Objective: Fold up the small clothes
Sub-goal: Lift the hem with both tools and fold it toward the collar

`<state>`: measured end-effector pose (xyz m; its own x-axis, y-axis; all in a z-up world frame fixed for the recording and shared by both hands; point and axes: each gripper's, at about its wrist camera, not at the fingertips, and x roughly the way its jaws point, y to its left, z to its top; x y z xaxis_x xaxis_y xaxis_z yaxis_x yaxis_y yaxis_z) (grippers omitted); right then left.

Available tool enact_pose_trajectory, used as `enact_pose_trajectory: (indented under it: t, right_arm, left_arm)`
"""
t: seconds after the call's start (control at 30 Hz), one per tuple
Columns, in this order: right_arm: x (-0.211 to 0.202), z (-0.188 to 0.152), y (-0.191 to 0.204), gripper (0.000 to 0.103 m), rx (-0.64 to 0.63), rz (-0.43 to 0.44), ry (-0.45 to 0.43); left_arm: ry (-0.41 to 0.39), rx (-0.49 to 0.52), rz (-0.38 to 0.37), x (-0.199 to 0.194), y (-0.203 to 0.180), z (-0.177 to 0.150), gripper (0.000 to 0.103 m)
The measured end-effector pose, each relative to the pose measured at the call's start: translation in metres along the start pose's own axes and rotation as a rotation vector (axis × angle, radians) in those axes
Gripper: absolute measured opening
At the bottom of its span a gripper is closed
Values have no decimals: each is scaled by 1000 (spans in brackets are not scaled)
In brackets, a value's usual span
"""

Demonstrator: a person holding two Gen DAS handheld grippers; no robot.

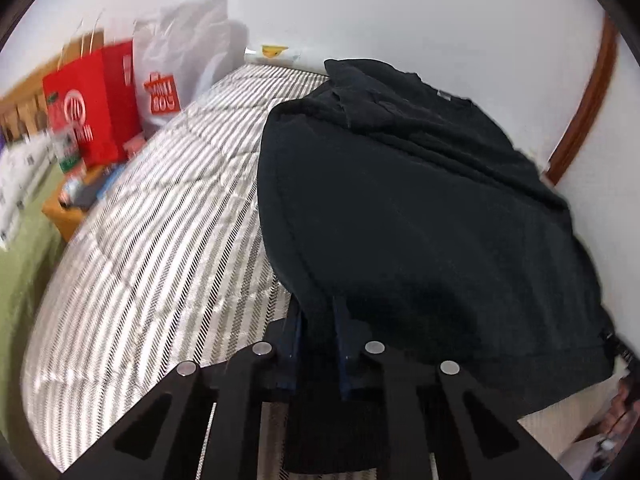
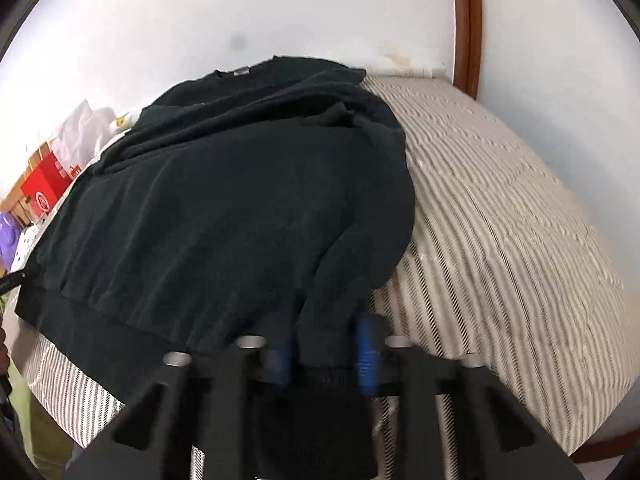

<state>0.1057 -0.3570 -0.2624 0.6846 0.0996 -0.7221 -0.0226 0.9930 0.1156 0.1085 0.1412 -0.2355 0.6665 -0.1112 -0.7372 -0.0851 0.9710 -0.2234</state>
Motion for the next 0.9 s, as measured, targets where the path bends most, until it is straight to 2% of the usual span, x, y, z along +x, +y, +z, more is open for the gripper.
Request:
enact_pose_trajectory:
  t: [0.07, 0.37, 0.6, 0.7, 0.9]
  right_arm:
    - [-7, 2, -7, 10, 31, 60, -9]
    - [-48, -2, -36, 9, 84, 94, -76]
    - [-92, -13, -44, 9, 117, 109, -135]
    - [-117, -22, -49, 9, 141, 141, -189]
    - [-132, -20, -50, 9, 174, 145, -234]
  left_arm:
    - [-6, -20, -27, -5, 2, -1, 12]
    - [-86, -5, -200, -61, 1, -15, 11]
    - [-138, 80, -236, -102, -5, -42, 11]
    - [-157, 115, -246, -118, -8, -53, 11]
    - [-186, 124, -264, -124, -12, -46, 11]
